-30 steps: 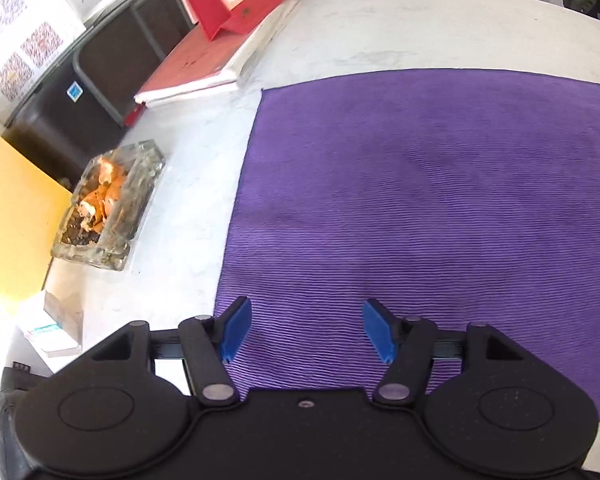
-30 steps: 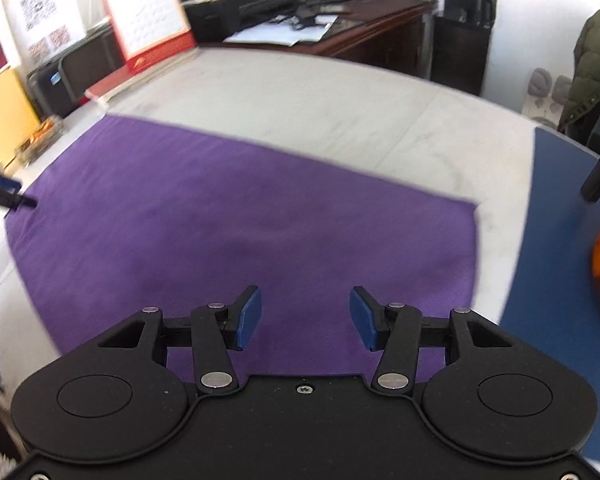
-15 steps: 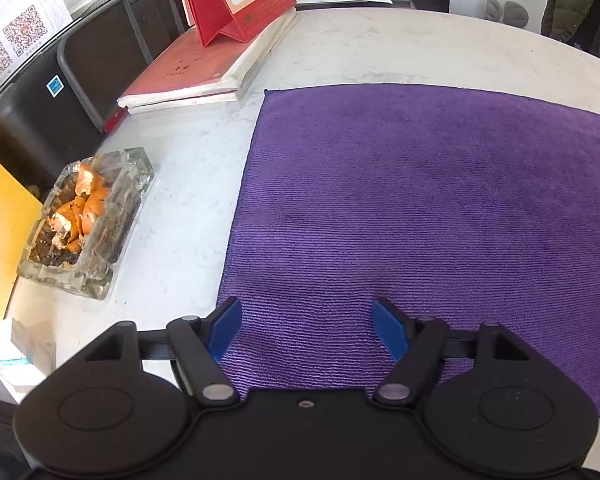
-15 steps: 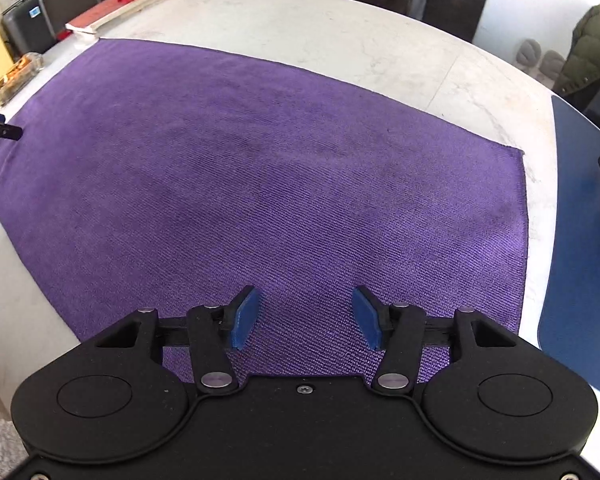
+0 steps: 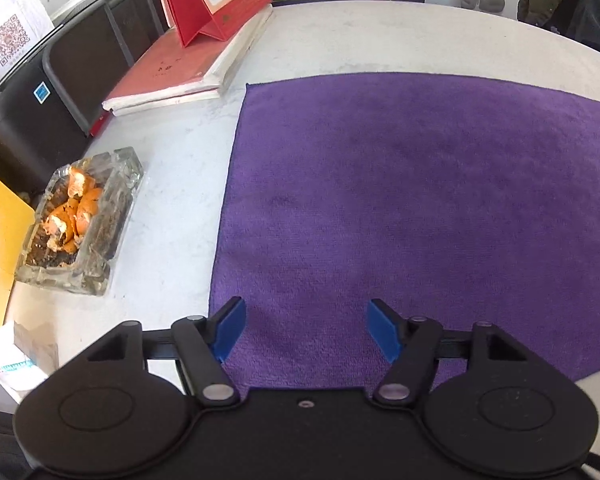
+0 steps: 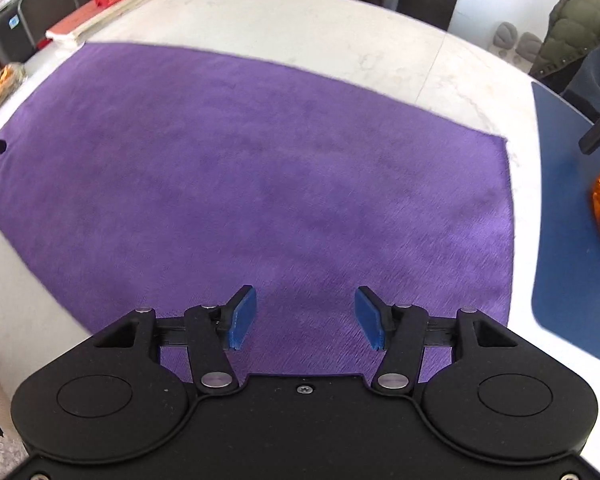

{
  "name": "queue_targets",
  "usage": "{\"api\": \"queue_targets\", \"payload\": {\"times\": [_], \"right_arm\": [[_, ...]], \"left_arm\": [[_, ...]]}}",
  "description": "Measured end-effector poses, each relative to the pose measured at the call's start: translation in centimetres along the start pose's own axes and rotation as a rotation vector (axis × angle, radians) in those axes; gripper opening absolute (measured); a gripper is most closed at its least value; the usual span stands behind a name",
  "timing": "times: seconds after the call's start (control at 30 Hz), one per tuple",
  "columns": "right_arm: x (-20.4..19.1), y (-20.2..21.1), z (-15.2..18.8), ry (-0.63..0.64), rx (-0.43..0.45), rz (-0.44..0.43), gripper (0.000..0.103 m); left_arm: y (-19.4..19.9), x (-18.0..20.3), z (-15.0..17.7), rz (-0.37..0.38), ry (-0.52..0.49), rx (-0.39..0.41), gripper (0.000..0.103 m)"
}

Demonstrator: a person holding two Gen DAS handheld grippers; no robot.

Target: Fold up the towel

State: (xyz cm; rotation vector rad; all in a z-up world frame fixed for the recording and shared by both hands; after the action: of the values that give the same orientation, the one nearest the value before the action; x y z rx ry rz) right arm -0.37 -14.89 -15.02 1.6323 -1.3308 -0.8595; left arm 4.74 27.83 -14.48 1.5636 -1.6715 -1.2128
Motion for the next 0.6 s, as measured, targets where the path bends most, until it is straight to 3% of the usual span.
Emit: {"api": "queue_targets", "payload": {"times": [0.23,0.37,0.47,0.53,0.6], "right_arm": [[-0.2,-0.5,0.4,0.011,-0.01,0.001,0.054],[-0.1,0.2,0.2,0.003,0.039,-0.023,0.057],[0.6,2.0,-0.6,-0.072,0.123,-0.093,0.073],[1.3,3.6,-1.1,-0.135,0.193,-0.17,0.09],[2.0,4.9,-1.8,-0.186,0.252,-0.252,0.099]], "left_arm": [[0.2,-0.1,0.8,-0.017,0.045,0.012,0.065],[2.4,0.2,0.6,-0.052,0.086,0.052,0.065],[5.4,1.6,0.1,-0.03,0.147,0.123,0.068],[8.0,3.6,-0.4,0.011,0.192,0.196,0.077],[10.1,5.6,-1.0,0.049,0.216,0.261,0.083]]}}
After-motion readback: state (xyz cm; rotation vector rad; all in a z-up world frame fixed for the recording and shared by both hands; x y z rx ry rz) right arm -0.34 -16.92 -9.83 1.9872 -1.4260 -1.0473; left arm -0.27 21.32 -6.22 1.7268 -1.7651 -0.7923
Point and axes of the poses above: each gripper's, at about its wrist camera, not at the fingertips, and y roughly against the way its jaws point, x to its right, z to its underside, the point moved 6 cm from there along -y, roughly the way its jaws point, and after that the axes turned 3 degrees about -y, right-handed, at the moved point
